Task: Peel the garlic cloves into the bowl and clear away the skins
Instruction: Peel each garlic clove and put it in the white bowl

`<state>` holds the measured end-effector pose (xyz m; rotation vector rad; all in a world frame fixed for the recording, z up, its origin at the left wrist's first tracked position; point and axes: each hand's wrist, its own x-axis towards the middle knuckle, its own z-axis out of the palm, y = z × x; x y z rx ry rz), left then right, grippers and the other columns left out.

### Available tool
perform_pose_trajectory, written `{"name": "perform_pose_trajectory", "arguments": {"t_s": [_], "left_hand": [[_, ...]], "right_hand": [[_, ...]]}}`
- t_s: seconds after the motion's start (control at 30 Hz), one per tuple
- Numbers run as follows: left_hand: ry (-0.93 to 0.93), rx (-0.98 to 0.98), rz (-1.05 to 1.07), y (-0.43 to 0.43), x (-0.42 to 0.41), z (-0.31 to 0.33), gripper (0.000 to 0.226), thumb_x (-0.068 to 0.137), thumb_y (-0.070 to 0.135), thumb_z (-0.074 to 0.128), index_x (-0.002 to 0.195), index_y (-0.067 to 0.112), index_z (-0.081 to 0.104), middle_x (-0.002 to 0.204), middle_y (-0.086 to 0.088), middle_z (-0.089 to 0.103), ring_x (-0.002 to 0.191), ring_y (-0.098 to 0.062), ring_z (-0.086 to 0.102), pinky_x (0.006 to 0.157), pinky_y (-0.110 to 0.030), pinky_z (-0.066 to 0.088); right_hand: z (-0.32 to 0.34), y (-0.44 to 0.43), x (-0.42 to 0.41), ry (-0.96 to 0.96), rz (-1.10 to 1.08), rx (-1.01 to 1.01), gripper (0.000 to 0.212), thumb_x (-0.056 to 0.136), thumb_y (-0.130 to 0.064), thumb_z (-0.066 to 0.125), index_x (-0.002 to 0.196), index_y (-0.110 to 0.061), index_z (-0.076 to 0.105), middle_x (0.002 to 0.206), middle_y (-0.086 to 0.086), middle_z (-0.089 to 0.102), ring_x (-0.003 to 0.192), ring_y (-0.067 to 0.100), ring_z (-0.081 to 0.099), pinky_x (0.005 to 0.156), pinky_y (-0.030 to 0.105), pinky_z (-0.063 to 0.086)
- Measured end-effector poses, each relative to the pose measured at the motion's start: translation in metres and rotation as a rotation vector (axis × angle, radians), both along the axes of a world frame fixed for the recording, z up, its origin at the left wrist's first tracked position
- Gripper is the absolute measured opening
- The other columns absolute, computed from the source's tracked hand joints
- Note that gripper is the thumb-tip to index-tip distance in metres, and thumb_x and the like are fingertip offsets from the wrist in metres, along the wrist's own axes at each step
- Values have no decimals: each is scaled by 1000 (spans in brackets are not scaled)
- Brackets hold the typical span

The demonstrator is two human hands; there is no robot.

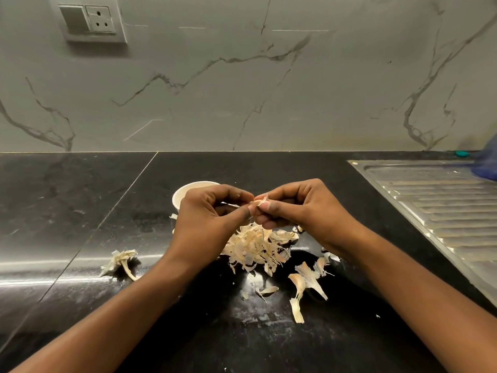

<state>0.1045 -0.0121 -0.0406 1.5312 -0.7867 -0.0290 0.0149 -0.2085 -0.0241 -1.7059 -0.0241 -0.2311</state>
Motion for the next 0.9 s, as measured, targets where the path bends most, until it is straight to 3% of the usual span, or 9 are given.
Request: {"name": "perform_pose_trajectory", "arguments": {"t_s": [0.23,0.33,0.47,0.63,0.77,0.9], "left_hand": [[13,-12,-82,0,0,3,20,85,6,84,104,3,81,85,-4,80,82,-24,79,78,-37,64],[9,-9,-123,2,0,5,18,87,-1,80,105,0,81,84,-3,80,79,-20,77,74,-28,61],[89,-42,-172,3,0,7,21,85,-5,78,105,-6,79,81,-4,79,73,-17,74,68,-21,57],[318,-106,-237,5,-1,12,22,79,-2,77,100,-6,77,98,-21,79,82,-23,75,72,-25,60],[474,-160,-293,6,-6,17,18,76,-1,74,92,0,82,97,-23,78,82,-23,76,73,-25,63],[548,-215,-319,7,-6,21,18,76,0,72,87,7,84,98,-21,79,85,-24,78,78,-26,64]], "right_hand": [[0,-3,-2,-136,-87,-290,11,96,-6,75,105,-2,81,90,13,81,83,30,80,79,42,67],[1,-1,-4,-217,-121,-414,11,95,-13,77,102,-7,82,85,6,81,77,26,79,74,50,67],[-1,2,-5,-328,-151,-508,12,95,-19,77,99,-9,83,81,0,80,71,24,78,64,51,66],[0,2,-3,-312,-116,-373,9,97,-7,75,99,-1,82,83,8,80,72,28,79,68,46,67],[3,4,-5,-299,-69,-222,10,97,3,69,99,2,79,84,13,80,72,28,79,68,31,65],[5,7,-6,-276,-46,-105,12,97,2,68,104,2,77,89,15,81,77,29,80,71,31,66]]}}
